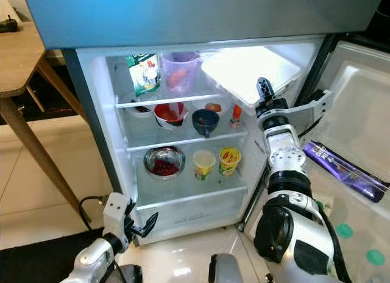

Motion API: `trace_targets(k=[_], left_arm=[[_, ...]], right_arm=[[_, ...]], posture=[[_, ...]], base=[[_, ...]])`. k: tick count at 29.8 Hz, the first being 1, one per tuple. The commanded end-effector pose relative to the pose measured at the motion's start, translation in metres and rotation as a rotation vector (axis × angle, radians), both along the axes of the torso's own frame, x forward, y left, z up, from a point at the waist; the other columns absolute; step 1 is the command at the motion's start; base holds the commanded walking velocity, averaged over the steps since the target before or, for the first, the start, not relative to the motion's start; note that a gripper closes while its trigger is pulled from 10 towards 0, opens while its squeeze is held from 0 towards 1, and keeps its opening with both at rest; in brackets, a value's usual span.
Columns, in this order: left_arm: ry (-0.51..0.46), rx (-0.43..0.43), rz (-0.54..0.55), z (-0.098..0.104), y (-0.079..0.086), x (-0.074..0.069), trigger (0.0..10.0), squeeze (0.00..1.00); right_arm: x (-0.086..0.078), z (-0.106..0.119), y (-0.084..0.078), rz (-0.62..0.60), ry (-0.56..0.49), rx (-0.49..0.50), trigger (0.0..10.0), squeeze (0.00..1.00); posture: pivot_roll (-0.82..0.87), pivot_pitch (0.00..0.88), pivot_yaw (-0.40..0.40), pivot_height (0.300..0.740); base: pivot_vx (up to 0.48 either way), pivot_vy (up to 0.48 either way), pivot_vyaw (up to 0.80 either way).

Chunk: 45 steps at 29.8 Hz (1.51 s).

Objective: Restocking fridge

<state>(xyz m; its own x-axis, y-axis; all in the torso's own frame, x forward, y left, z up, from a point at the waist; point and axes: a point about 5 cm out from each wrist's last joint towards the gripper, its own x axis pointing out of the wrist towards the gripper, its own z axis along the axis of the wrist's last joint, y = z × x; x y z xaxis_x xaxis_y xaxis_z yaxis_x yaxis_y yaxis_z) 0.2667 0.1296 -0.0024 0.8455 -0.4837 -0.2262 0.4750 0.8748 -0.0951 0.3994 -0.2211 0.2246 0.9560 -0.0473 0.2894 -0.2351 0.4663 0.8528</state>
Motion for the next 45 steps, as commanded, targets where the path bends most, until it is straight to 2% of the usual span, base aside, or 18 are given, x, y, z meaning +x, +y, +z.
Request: trace_targets(k=[1, 8, 11, 15, 17, 20, 27, 30, 33, 35, 37, 40, 45], left_arm=[[-0.006, -0.015, -0.011, 0.0, -0.005, -0.002, 10.0, 0.0], [-0.072, -0.018, -0.015, 0.01, -0.007, 0.005, 10.0, 0.0], [-0.202, -0.014, 0.011, 0.031, -0.008, 0.02, 10.0, 0.0], [-0.276, -0.028, 0.012, 0.045, -0.011, 0.028, 10.0, 0.0], [-0.276, -0.028, 0.012, 0.045, -0.011, 0.028, 10.0, 0.0], [-0.345, -0.034, -0.004, 0.057, -0.017, 0.033, 10.0, 0.0], [-0.436, -0.034, -0.017, 0.071, -0.022, 0.035, 10.0, 0.0], [-0.436, -0.034, -0.017, 0.071, -0.022, 0.035, 10.0, 0.0], [-0.504, -0.043, -0.016, 0.083, -0.025, 0.037, 10.0, 0.0], [-0.504, -0.043, -0.016, 0.083, -0.025, 0.037, 10.0, 0.0], [-0.581, -0.067, -0.005, 0.099, -0.027, 0.039, 10.0, 0.0], [-0.62, -0.091, -0.008, 0.107, -0.029, 0.038, 10.0, 0.0], [-0.63, -0.097, -0.018, 0.108, -0.032, 0.035, 10.0, 0.0]], right_arm=[[0.0, 0.009, -0.007, -0.032, -0.05, 0.029, 10.0, 0.0], [0.002, 0.028, -0.01, -0.047, -0.108, 0.072, 10.0, 0.0], [0.004, 0.038, -0.012, -0.083, -0.107, 0.088, 10.0, 0.0], [0.006, 0.047, -0.012, -0.096, -0.11, 0.093, 10.0, 0.0], [0.006, 0.047, -0.012, -0.096, -0.11, 0.093, 10.0, 0.0], [0.009, 0.056, -0.007, -0.105, -0.102, 0.092, 10.0, 0.0], [0.016, 0.067, 0.007, -0.091, -0.073, 0.09, 10.0, 0.0], [0.016, 0.067, 0.007, -0.091, -0.073, 0.09, 10.0, 0.0], [0.019, 0.071, 0.014, -0.083, -0.044, 0.081, 10.0, 0.0], [0.019, 0.071, 0.014, -0.083, -0.044, 0.081, 10.0, 0.0], [0.023, 0.07, 0.023, -0.08, 0.012, 0.062, 10.0, 0.0], [0.025, 0.067, 0.028, -0.086, 0.06, 0.047, 10.0, 0.0], [0.026, 0.066, 0.028, -0.089, 0.076, 0.055, 10.0, 0.0]], posture=[[-0.07, 0.001, -0.027, 0.556], [-0.07, 0.001, -0.027, 0.556], [-0.07, 0.01, -0.026, 0.556], [-0.06, 0.015, -0.025, 0.556], [-0.06, 0.015, -0.025, 0.556], [-0.06, 0.026, -0.026, 0.556], [-0.05, 0.046, -0.033, 0.556], [-0.05, 0.046, -0.033, 0.556], [-0.05, 0.06, -0.046, 0.556], [-0.05, 0.06, -0.046, 0.556], [-0.04, 0.07, -0.057, 0.556], [-0.03, 0.076, -0.06, 0.556], [-0.03, 0.083, -0.066, 0.556]], base=[[0.0, 0.0, 0.0], [0.0, 0.0, 0.0], [0.0, 0.0, 0.0], [0.0, 0.0, 0.0], [0.0, 0.0, 0.0], [0.0, 0.0, 0.0], [0.0, 0.0, 0.0], [0.0, 0.0, 0.0], [0.0, 0.0, 0.0], [0.0, 0.0, 0.0], [0.0, 0.0, 0.0], [0.0, 0.0, 0.0], [0.0, 0.0, 0.0]])
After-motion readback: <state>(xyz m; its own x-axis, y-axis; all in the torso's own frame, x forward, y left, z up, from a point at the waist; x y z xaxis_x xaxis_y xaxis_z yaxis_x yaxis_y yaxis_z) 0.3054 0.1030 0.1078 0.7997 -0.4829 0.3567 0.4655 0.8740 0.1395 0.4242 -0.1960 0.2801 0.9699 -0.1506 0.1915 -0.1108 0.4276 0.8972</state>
